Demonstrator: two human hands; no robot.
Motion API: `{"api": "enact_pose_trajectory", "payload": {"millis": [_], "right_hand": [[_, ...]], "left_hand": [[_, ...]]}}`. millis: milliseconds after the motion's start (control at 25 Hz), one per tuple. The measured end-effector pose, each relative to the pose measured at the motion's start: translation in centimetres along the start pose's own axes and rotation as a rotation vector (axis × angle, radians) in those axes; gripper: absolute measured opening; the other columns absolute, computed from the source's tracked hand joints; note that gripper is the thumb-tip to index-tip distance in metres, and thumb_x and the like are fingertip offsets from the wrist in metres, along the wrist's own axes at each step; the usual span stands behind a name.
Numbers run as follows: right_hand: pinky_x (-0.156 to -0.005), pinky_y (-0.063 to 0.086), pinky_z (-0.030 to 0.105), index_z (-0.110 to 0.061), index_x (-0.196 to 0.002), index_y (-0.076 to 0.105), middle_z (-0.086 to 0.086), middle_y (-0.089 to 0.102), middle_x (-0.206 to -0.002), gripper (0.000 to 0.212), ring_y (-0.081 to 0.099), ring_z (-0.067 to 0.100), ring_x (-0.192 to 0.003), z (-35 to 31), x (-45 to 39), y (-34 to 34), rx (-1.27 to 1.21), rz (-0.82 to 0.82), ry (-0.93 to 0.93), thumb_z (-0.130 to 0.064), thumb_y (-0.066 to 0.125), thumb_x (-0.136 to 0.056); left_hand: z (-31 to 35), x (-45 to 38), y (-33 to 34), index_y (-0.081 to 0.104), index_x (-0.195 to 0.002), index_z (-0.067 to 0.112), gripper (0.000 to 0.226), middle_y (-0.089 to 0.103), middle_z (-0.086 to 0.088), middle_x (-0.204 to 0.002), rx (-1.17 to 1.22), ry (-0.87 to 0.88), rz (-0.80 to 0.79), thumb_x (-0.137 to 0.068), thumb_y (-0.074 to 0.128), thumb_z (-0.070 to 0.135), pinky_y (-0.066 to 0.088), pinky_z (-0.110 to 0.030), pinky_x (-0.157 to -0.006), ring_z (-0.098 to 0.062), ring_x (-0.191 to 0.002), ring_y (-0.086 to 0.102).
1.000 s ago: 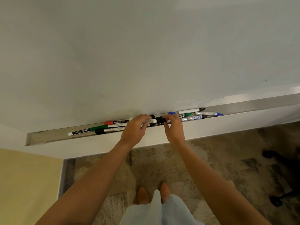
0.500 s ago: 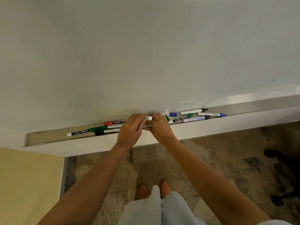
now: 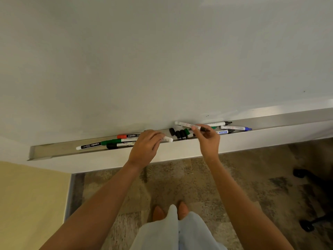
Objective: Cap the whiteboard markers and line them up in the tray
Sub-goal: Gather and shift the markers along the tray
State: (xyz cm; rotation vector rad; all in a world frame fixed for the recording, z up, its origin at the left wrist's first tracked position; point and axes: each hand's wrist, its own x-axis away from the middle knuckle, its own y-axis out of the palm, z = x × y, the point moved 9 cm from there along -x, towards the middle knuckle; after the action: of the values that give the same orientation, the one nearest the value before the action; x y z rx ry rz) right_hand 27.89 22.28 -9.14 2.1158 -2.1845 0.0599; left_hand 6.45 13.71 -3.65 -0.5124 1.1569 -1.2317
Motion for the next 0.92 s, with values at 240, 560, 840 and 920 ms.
{"api": "enact_pose_trajectory", "payload": {"millis": [240, 560, 840, 920], "right_hand": [[-0.071, 0.053, 0.027, -0.014, -0.091, 0.058, 0.0, 0.063, -0.079, 0.021, 0.059, 0.013, -0.074, 0.6, -0.6, -0.7, -0.154, 0.03, 0.082, -0.027, 0.046, -0.102], [-0.059, 0.052, 0.032, -0.012, -0.095, 0.066, 0.001, 0.062, -0.092, 0.029, 0.06, 0.018, -0.073, 0.0, -0.8, 7.1, 0.903, -0.323, -0.245, -0.038, 0.072, -0.084], [-0.06, 0.054, 0.034, -0.012, -0.107, 0.064, 0.005, 0.063, -0.101, 0.027, 0.066, 0.025, -0.079, 1.0, -0.7, 8.4, 1.156, -0.3, -0.359, -0.035, 0.059, -0.094], [-0.059, 0.055, 0.035, -0.012, -0.106, 0.063, 0.005, 0.062, -0.1, 0.024, 0.065, 0.024, -0.08, 0.9, -0.7, 7.4, 1.19, -0.28, -0.387, -0.033, 0.057, -0.095]], "left_hand": [[2.9, 0.0, 2.8, 0.07, -0.111, 0.006, 0.026, 0.07, -0.007, -0.096, -0.041, 0.178, -0.097, -0.085, 0.071, 0.005, 0.052, -0.038, -0.072, -0.025, -0.085, 0.064], [1.6, 0.6, 2.6, 0.07, -0.102, 0.011, 0.015, 0.071, -0.003, -0.096, -0.22, 0.158, -0.092, -0.087, 0.069, 0.012, 0.049, -0.035, -0.075, -0.023, -0.088, 0.064], [1.0, 0.2, 3.0, 0.07, -0.099, 0.011, 0.016, 0.072, -0.003, -0.095, -0.24, 0.147, -0.071, -0.083, 0.073, 0.01, 0.05, -0.034, -0.073, -0.023, -0.086, 0.064], [1.2, -0.2, 3.6, 0.07, -0.1, 0.01, 0.02, 0.072, -0.004, -0.096, -0.226, 0.151, -0.075, -0.081, 0.075, 0.007, 0.052, -0.034, -0.072, -0.023, -0.086, 0.064]]}}
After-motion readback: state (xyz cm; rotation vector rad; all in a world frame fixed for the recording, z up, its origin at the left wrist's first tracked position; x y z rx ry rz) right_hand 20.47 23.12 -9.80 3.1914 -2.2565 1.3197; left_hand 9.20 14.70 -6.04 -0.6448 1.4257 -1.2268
